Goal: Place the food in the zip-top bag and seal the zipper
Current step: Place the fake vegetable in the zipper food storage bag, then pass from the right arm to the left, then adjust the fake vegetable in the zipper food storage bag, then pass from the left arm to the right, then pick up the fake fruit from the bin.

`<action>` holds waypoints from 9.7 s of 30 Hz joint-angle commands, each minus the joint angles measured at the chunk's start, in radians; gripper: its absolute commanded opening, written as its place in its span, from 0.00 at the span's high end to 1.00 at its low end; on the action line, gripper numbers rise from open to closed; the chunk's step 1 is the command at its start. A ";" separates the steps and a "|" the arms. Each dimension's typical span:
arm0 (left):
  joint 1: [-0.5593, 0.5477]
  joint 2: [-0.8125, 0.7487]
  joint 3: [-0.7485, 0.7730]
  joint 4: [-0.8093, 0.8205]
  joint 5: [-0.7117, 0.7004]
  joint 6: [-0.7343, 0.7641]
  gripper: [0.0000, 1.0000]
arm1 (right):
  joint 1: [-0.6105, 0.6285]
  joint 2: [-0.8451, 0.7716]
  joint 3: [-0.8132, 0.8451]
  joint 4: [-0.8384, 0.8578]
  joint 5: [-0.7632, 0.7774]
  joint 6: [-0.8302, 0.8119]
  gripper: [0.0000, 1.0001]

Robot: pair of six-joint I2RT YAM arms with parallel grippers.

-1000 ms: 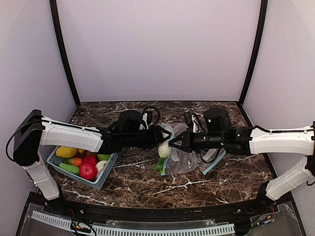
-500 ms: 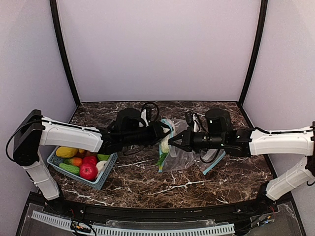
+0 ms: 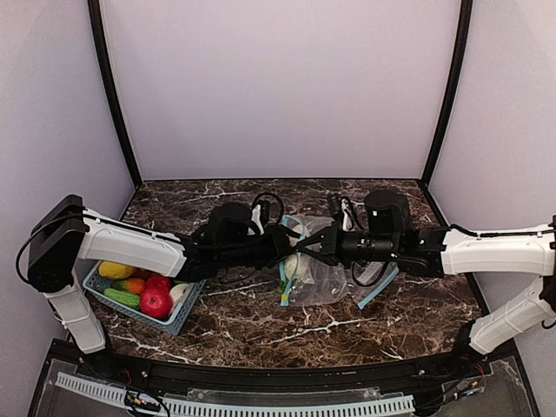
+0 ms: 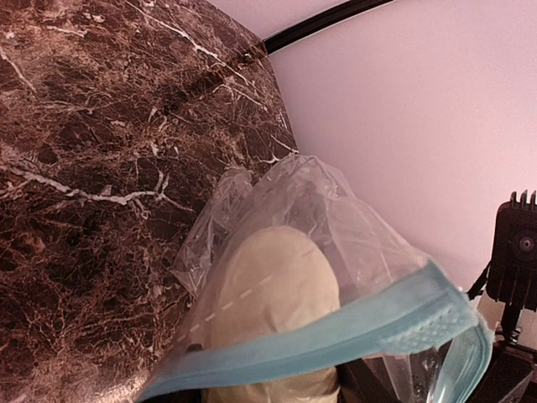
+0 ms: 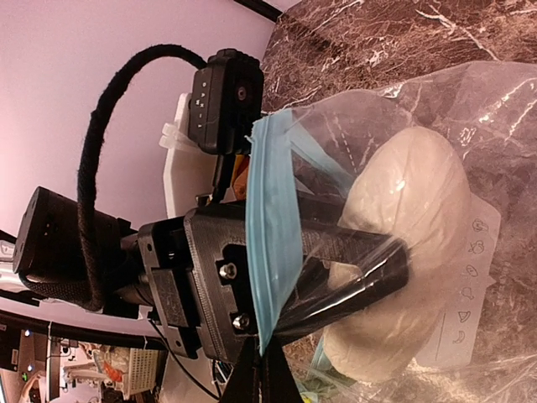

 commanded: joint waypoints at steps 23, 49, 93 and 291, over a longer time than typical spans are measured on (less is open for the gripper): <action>-0.006 -0.330 -0.067 -0.488 0.018 0.179 0.19 | -0.009 -0.032 -0.045 0.042 0.043 0.024 1.00; -0.006 -0.222 -0.054 -0.381 0.135 0.152 0.79 | -0.011 0.002 -0.033 0.029 0.031 0.017 1.00; -0.007 -0.166 0.039 -0.356 0.254 0.265 0.99 | 0.017 0.050 0.130 -0.406 0.188 -0.196 0.22; 0.462 -0.908 -0.365 -1.390 -0.076 0.304 0.22 | 0.035 0.155 0.248 -0.395 0.258 -0.200 1.00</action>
